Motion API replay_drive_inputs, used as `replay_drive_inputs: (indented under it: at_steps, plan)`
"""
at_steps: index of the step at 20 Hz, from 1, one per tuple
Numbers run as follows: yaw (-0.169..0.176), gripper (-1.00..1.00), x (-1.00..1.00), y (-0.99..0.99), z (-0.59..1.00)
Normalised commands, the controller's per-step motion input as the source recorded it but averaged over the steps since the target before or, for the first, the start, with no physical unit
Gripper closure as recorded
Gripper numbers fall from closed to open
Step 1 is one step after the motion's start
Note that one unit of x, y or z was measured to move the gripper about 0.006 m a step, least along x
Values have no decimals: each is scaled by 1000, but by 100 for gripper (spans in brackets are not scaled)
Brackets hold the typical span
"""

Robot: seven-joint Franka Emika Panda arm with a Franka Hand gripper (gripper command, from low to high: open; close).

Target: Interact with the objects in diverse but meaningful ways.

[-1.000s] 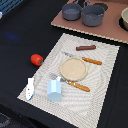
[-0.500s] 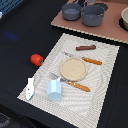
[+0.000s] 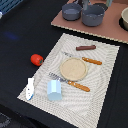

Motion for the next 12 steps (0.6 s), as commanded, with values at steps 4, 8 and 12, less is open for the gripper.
replay_drive_inputs:
  at_steps: [4,8,12]
  plan:
    - [18,-100,-466,-736,-151]
    - [63,-100,-496,-627,-291]
    - [144,-100,-457,-473,-414]
